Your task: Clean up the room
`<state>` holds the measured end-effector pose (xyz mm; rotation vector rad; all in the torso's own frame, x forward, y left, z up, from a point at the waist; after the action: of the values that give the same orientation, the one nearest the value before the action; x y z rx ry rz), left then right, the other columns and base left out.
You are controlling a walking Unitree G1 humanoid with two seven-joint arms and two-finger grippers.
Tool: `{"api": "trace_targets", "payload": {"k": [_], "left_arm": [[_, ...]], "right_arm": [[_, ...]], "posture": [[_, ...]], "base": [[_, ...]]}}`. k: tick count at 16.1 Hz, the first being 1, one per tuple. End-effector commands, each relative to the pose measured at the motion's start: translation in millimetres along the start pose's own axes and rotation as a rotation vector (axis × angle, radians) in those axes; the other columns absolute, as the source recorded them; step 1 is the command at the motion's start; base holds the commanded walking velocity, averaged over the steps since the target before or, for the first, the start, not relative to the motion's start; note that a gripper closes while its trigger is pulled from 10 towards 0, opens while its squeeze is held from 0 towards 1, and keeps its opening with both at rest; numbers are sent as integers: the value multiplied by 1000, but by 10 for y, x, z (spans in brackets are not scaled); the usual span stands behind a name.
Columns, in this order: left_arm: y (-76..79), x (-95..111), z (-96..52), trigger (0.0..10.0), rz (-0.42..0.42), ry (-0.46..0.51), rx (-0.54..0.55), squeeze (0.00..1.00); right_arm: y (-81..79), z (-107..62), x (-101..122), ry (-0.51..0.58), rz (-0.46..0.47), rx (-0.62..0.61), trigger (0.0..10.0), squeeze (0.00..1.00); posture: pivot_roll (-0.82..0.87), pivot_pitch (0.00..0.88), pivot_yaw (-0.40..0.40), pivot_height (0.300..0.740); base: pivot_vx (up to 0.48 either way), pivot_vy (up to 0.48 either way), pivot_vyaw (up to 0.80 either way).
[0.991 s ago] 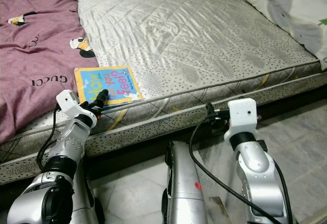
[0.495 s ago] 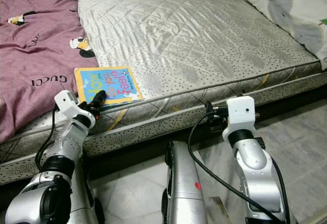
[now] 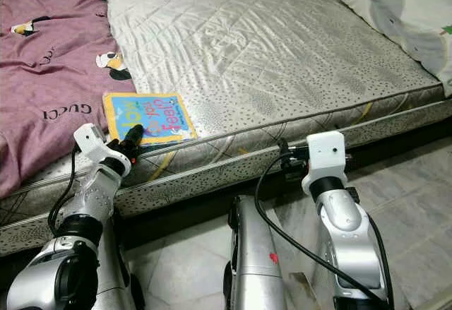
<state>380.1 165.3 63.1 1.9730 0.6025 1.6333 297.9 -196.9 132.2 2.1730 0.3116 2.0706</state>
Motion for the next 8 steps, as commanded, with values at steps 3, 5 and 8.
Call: {"api": "trace_targets", "payload": {"k": [3, 5, 8], "left_arm": [[99, 163, 28, 0, 155, 68, -24, 0], [193, 256, 30, 0, 220, 111, -53, 0], [399, 610, -62, 0, 387, 299, -86, 0]], "right_arm": [[43, 32, 27, 15, 8, -14, 10000, 0], [-33, 53, 36, 22, 34, 7, 10000, 0], [-231, 148, 55, 39, 83, 40, 10000, 0]], "posture": [[-189, 10, -62, 453], [-165, 4, -62, 453], [-115, 0, -52, 453]], "base": [[0, 0, 0], [0, 0, 0], [0, 0, 0]]}}
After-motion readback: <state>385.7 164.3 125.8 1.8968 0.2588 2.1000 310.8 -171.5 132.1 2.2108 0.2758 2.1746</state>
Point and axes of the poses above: a point about 5 cm out from each wrist's last joint towards the gripper, its own z axis pointing out of the wrist towards the gripper, its own x axis along the axis of the wrist's last joint, y = z × x, the point moved 4 cm from there along z, pointing out of the wrist towards the gripper, and after that the axes turned 1 degree about -z, right-handed, at the moved point
